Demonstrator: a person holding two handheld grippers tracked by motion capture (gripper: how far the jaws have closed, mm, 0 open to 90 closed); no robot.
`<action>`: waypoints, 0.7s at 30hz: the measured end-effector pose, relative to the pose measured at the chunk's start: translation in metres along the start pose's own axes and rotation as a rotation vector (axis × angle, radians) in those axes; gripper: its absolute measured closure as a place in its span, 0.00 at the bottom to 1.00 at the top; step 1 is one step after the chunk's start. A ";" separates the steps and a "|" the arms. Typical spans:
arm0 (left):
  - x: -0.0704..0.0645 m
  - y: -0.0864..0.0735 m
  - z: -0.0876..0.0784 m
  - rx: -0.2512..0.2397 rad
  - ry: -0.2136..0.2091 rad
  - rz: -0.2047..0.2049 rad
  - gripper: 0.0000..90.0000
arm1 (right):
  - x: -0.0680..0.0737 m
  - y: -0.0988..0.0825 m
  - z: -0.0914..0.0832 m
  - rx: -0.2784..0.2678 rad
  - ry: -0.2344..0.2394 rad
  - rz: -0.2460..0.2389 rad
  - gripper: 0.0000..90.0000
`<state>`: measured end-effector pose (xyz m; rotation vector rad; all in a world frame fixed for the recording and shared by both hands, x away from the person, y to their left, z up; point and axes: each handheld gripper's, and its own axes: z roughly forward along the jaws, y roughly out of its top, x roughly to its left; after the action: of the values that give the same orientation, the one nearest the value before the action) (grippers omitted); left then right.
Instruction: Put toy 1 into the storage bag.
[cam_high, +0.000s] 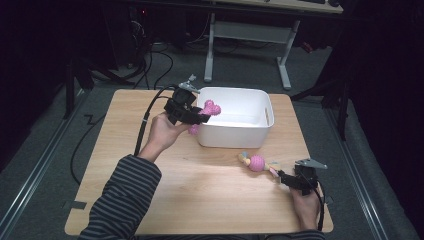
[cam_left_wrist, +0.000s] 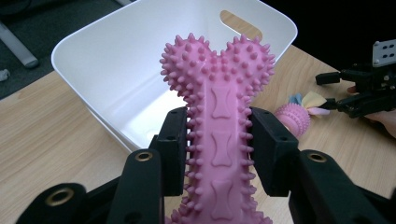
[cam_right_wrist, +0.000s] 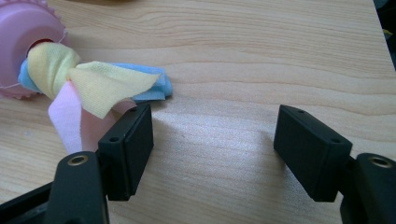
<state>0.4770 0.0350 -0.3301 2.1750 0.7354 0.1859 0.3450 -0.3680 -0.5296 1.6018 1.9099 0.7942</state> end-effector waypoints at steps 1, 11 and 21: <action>0.000 0.002 0.001 0.003 0.004 0.003 0.66 | 0.000 0.000 0.000 0.000 0.000 0.000 0.32; 0.001 0.018 0.015 -0.001 0.025 0.023 0.66 | 0.000 0.000 0.000 -0.001 0.003 -0.001 0.32; 0.002 0.028 0.029 0.015 0.029 0.039 0.66 | 0.000 0.000 0.000 -0.001 0.003 -0.001 0.32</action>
<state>0.5017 0.0034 -0.3284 2.2062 0.7136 0.2333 0.3450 -0.3679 -0.5297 1.5998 1.9119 0.7970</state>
